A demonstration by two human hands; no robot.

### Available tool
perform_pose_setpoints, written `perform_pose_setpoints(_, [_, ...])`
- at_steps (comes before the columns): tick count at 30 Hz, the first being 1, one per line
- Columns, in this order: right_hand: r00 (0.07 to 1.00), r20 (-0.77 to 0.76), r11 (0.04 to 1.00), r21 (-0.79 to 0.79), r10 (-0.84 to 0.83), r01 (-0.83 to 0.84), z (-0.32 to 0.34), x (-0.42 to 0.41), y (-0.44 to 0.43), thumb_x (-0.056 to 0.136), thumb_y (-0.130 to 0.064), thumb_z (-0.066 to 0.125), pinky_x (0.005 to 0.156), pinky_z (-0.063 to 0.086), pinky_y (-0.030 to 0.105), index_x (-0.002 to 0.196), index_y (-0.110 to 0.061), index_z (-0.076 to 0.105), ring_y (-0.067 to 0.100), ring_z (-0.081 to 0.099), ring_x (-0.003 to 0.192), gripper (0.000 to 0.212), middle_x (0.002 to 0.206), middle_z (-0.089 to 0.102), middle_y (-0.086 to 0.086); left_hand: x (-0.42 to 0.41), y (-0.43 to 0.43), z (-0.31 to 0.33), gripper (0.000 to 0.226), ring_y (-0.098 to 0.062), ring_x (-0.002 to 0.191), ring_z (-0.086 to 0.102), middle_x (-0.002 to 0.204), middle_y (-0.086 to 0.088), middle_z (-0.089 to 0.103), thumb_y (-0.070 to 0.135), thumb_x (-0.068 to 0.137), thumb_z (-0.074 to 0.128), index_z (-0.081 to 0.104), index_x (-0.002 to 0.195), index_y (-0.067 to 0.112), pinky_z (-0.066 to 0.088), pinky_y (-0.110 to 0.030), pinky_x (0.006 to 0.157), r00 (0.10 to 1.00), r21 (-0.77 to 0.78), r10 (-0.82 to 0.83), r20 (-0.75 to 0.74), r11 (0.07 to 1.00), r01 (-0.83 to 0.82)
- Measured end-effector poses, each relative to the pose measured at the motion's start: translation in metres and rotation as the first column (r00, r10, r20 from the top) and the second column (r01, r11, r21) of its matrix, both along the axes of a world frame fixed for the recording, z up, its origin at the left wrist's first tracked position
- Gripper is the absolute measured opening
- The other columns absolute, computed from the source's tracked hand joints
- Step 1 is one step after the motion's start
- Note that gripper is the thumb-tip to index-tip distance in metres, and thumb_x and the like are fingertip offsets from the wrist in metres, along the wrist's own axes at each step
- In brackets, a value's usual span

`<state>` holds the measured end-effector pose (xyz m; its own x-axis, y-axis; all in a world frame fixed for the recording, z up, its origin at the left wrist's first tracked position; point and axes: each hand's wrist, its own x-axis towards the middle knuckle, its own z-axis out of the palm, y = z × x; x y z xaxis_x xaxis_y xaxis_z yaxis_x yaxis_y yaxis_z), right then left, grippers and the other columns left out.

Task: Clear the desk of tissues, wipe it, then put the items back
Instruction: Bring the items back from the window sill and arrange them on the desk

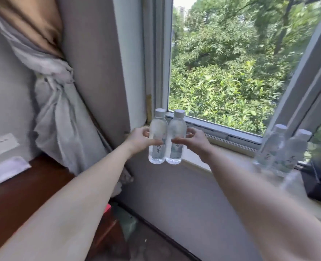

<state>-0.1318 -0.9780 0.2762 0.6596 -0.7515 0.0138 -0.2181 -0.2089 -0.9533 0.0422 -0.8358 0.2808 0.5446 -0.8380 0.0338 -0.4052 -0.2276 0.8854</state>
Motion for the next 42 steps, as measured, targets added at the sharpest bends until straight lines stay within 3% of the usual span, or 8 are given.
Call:
perform_pose_setpoints(8, [0.972, -0.027, 0.971, -0.029, 0.235, -0.236, 0.000, 0.116, 0.078, 0.059, -0.030, 0.091, 0.084, 0.056, 0.036, 0.109, -0.014, 0.065, 0.021, 0.070, 0.093, 0.059, 0.101, 0.072, 0.007, 0.078, 0.117, 0.000, 0.074, -0.008, 0.084, 0.065, 0.095, 0.000, 0.075, 0.054, 0.043, 0.088, 0.072, 0.104, 0.015, 0.051, -0.025, 0.082, 0.975, -0.033, 0.221, 0.018, 0.975, -0.220])
perform_pose_setpoints(11, [0.946, -0.020, 0.946, -0.029, 0.323, -0.323, -0.001, 0.153, 0.113, 0.068, -0.020, 0.088, 0.067, 0.053, 0.017, 0.110, -0.011, 0.064, 0.016, 0.067, 0.091, 0.049, 0.098, 0.070, 0.003, 0.102, 0.162, -0.002, 0.056, -0.011, 0.090, 0.067, 0.099, -0.001, 0.075, 0.032, 0.060, 0.093, 0.071, 0.107, 0.011, 0.051, -0.024, 0.087, 0.955, -0.025, 0.298, -0.002, 0.954, -0.298])
perform_pose_setpoints(14, [0.925, -0.029, 0.924, -0.046, 0.379, -0.380, -0.005, 0.189, 0.152, 0.060, -0.031, 0.090, 0.075, 0.055, 0.028, 0.103, -0.016, 0.066, 0.016, 0.069, 0.090, 0.051, 0.094, 0.072, 0.000, 0.120, 0.208, -0.005, 0.040, -0.006, 0.086, 0.066, 0.101, -0.005, 0.073, 0.010, 0.072, 0.086, 0.070, 0.109, 0.006, 0.051, -0.018, 0.080, 0.931, -0.041, 0.364, -0.016, 0.930, -0.365])
perform_pose_setpoints(18, [0.883, -0.053, 0.882, -0.038, 0.467, -0.469, -0.008, 0.234, 0.206, 0.047, -0.046, 0.089, 0.071, 0.050, 0.029, 0.104, -0.019, 0.067, 0.014, 0.068, 0.087, 0.067, 0.095, 0.073, 0.000, 0.138, 0.272, -0.008, 0.037, 0.013, 0.070, 0.062, 0.092, 0.006, 0.071, 0.011, 0.075, 0.084, 0.070, 0.108, 0.012, 0.043, -0.004, 0.065, 0.892, -0.042, 0.452, -0.019, 0.891, -0.452])
perform_pose_setpoints(21, [0.842, -0.058, 0.842, -0.043, 0.536, -0.538, -0.007, 0.261, 0.248, 0.062, -0.030, 0.090, 0.074, 0.049, 0.027, 0.102, -0.017, 0.065, 0.013, 0.065, 0.087, 0.049, 0.091, 0.069, -0.003, 0.147, 0.320, -0.009, 0.039, 0.007, 0.080, 0.064, 0.094, 0.007, 0.072, 0.019, 0.073, 0.086, 0.069, 0.108, 0.017, 0.046, -0.009, 0.071, 0.842, -0.032, 0.540, -0.016, 0.841, -0.540])
perform_pose_setpoints(25, [0.766, -0.104, 0.762, -0.079, 0.635, -0.642, -0.012, 0.294, 0.303, 0.058, -0.040, 0.088, 0.080, 0.054, 0.035, 0.104, -0.018, 0.065, 0.018, 0.067, 0.094, 0.056, 0.096, 0.071, -0.001, 0.155, 0.382, -0.015, 0.050, -0.009, 0.100, 0.065, 0.104, 0.002, 0.071, 0.026, 0.070, 0.088, 0.066, 0.114, 0.019, 0.049, -0.023, 0.085, 0.769, 0.000, 0.638, -0.052, 0.770, -0.639])
perform_pose_setpoints(30, [0.654, -0.140, 0.650, -0.074, 0.744, -0.756, -0.019, 0.326, 0.372, 0.063, -0.038, 0.088, 0.086, 0.056, 0.037, 0.094, -0.025, 0.062, 0.016, 0.067, 0.093, 0.043, 0.097, 0.071, -0.002, 0.156, 0.453, -0.020, 0.048, -0.007, 0.101, 0.064, 0.105, 0.005, 0.069, 0.026, 0.073, 0.086, 0.065, 0.116, 0.020, 0.047, -0.021, 0.080, 0.678, 0.028, 0.730, -0.084, 0.682, -0.731])
perform_pose_setpoints(42, [0.404, -0.203, 0.409, -0.014, 0.892, -0.912, -0.031, 0.431, 0.508, 0.071, -0.028, 0.085, 0.080, 0.052, 0.027, 0.111, -0.016, 0.062, 0.013, 0.065, 0.095, 0.048, 0.099, 0.068, -0.004, 0.205, 0.580, -0.037, 0.044, -0.009, 0.105, 0.065, 0.110, 0.006, 0.069, 0.017, 0.076, 0.084, 0.062, 0.114, 0.025, 0.049, -0.025, 0.090, 0.473, 0.072, 0.868, -0.150, 0.487, -0.871])
